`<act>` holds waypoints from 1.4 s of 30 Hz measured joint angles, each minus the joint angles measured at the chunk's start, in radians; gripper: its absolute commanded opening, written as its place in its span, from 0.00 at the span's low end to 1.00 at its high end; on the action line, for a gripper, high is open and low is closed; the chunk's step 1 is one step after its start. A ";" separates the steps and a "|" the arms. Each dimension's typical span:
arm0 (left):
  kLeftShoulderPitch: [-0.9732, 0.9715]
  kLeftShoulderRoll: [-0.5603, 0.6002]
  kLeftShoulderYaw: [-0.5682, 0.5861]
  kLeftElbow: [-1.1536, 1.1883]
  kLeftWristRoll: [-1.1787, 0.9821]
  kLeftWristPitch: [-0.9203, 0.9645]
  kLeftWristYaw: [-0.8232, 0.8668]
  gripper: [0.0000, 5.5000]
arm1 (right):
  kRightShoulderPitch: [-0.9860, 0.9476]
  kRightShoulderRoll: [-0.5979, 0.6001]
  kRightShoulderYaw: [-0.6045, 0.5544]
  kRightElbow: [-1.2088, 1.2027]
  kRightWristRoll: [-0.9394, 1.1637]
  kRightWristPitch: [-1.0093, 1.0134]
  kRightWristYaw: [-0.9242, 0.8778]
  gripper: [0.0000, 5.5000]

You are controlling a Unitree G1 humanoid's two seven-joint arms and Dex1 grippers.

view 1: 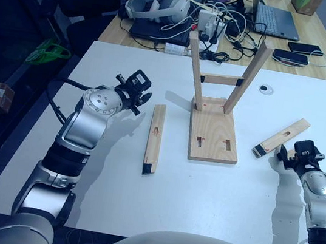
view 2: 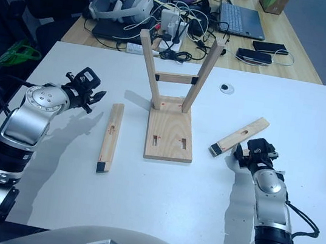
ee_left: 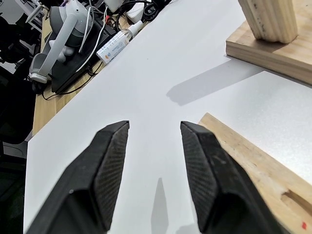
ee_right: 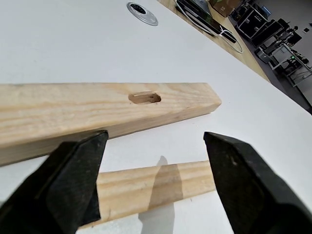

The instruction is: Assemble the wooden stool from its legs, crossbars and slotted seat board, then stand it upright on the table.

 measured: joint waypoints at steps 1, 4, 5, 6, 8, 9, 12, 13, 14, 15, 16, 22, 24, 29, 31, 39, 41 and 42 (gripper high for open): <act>0.000 0.000 -0.001 -0.006 0.000 0.001 0.000 0.36 | 0.000 -0.008 0.000 0.005 -0.006 -0.005 -0.001 0.66; 0.000 -0.021 0.004 -0.027 -0.007 0.019 0.003 0.36 | 0.006 -0.013 -0.034 -0.024 -0.004 0.073 -0.024 0.66; 0.000 -0.035 0.009 -0.039 -0.016 0.031 0.009 0.36 | 0.012 0.002 -0.048 -0.057 0.003 0.128 -0.041 0.66; 0.000 -0.053 0.022 -0.049 -0.023 0.042 0.021 0.36 | 0.017 0.021 -0.054 -0.092 0.006 0.175 -0.056 0.66; -0.004 -0.096 0.055 -0.063 -0.040 0.064 0.050 0.36 | 0.033 0.067 -0.063 -0.172 0.016 0.259 -0.089 0.66; -0.008 -0.117 0.079 -0.066 -0.055 0.080 0.068 0.36 | 0.042 0.093 -0.077 -0.205 0.024 0.299 -0.109 0.66; -0.045 -0.207 0.193 -0.065 -0.095 0.120 0.167 0.36 | 0.037 0.235 -0.168 -0.305 0.094 0.439 -0.221 0.66; -0.061 -0.232 0.227 -0.062 -0.104 0.124 0.200 0.36 | 0.026 0.278 -0.197 -0.321 0.116 0.471 -0.253 0.66; -0.081 -0.266 0.267 -0.060 -0.117 0.130 0.240 0.36 | 0.004 0.323 -0.222 -0.340 0.136 0.496 -0.293 0.66; -0.098 -0.293 0.295 -0.059 -0.127 0.134 0.266 0.36 | -0.020 0.351 -0.236 -0.361 0.151 0.503 -0.323 0.66; -0.114 -0.320 0.320 -0.059 -0.145 0.138 0.293 0.36 | -0.057 0.377 -0.247 -0.387 0.155 0.512 -0.356 0.66; -0.125 -0.357 0.333 -0.059 -0.177 0.148 0.337 0.36 | -0.128 0.483 -0.307 -0.418 0.191 0.654 -0.478 0.66; -0.125 -0.358 0.333 -0.059 -0.182 0.149 0.345 0.36 | -0.127 0.486 -0.312 -0.411 0.189 0.669 -0.500 0.66; -0.125 -0.358 0.326 -0.059 -0.194 0.153 0.353 0.36 | -0.120 0.512 -0.333 -0.369 0.179 0.689 -0.548 0.66; -0.125 -0.358 0.325 -0.058 -0.195 0.154 0.355 0.36 | -0.131 0.518 -0.344 -0.355 0.183 0.691 -0.555 0.61; -0.138 -0.358 0.319 -0.050 -0.202 0.154 0.364 0.36 | -0.143 0.520 -0.333 -0.333 0.189 0.676 -0.548 0.40; -0.141 -0.358 0.319 -0.050 -0.204 0.154 0.366 0.36 | -0.143 0.511 -0.323 -0.316 0.187 0.655 -0.538 0.33; -0.144 -0.358 0.319 -0.049 -0.205 0.154 0.369 0.36 | -0.142 0.506 -0.318 -0.307 0.182 0.646 -0.530 0.30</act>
